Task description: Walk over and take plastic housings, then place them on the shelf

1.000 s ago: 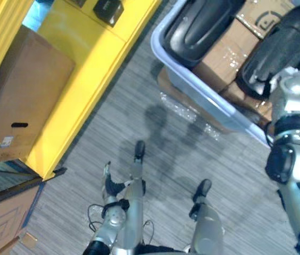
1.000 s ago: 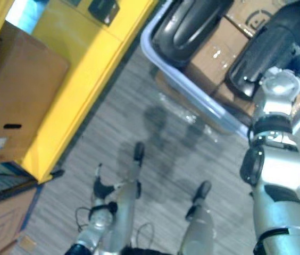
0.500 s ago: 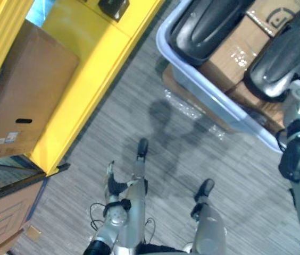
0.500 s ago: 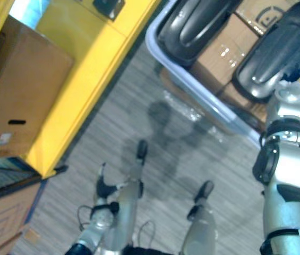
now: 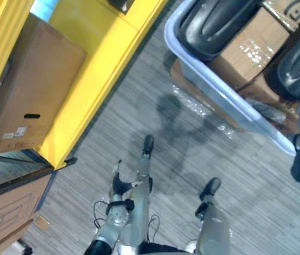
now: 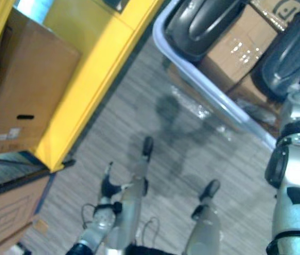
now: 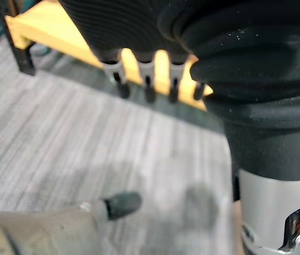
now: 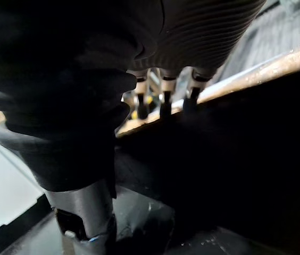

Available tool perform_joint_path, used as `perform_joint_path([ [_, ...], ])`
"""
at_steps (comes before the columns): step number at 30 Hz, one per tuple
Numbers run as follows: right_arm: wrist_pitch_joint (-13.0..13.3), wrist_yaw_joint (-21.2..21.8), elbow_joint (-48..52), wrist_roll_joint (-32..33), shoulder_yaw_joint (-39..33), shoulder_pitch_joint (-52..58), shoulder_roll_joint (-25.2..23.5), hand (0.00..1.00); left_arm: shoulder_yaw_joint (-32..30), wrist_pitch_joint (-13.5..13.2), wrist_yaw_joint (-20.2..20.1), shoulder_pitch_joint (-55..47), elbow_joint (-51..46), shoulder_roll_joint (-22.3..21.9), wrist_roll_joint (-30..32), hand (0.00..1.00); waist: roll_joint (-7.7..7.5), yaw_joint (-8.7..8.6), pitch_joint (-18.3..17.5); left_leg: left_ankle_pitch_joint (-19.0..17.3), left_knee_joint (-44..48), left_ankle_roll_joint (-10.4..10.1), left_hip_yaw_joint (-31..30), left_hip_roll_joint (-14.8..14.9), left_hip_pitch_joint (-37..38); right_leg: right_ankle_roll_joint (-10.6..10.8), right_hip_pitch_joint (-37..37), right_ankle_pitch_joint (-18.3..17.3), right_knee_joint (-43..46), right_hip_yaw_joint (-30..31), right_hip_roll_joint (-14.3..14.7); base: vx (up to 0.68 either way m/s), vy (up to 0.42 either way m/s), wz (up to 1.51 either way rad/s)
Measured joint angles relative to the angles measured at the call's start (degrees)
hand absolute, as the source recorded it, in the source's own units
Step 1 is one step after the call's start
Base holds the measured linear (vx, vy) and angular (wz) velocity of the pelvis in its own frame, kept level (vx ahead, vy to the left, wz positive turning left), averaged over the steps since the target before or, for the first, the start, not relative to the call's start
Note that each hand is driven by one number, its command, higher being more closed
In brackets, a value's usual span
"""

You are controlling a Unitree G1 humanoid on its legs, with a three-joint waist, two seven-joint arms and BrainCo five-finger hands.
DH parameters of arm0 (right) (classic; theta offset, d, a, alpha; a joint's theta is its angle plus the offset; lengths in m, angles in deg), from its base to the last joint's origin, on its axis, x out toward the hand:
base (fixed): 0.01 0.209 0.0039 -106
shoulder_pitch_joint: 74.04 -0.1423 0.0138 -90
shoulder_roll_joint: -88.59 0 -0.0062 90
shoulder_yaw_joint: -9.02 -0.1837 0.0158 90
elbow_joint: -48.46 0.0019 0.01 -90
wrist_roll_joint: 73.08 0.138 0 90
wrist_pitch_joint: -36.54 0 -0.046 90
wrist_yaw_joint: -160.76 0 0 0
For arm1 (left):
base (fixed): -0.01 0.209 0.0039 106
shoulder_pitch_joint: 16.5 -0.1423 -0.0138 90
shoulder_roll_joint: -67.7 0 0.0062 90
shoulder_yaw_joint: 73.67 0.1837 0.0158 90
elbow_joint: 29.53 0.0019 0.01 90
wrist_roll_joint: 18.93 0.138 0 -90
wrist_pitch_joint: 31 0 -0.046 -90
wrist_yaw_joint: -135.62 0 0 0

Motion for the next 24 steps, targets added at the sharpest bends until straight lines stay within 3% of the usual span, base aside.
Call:
perform_joint_path([
  [7, -1.5, 3.7, -1.7, -4.3, 0.1, 0.0, 1.5, 1.00, 0.1, 0.0, -2.1, 0.0, -0.7, -0.1, 0.0, 0.00, 0.26, 0.04, -0.2, 0.0, 0.0, 0.0, -0.1, 0.1, 0.0, -0.3, 0.0, -0.2, 0.2, -0.1, 0.0, -0.01, 0.017, 0.00],
  [17, -5.4, 3.9, -2.0, -15.0, 0.1, 0.1, 0.8, 1.00, 1.6, 0.1, -4.0, 0.0, -6.2, -1.0, 0.1, 0.00, 0.29, 0.04, -0.2, 0.1, 0.1, -0.1, 0.0, 0.2, 0.6, -0.3, 0.4, -0.3, 0.5, 0.0, 0.0, 0.00, 0.000, 0.00],
  [24, -6.8, 2.1, 5.0, -21.5, -0.2, 2.5, -5.8, 1.00, 1.9, 0.5, -3.6, 4.9, -10.9, -2.0, 0.0, 0.00, 0.10, -1.75, -0.3, 0.0, 0.3, -0.1, 1.5, 1.0, 2.3, -0.4, 0.9, -0.3, 1.2, 1.7, 0.2, -0.02, 0.018, -0.10],
])
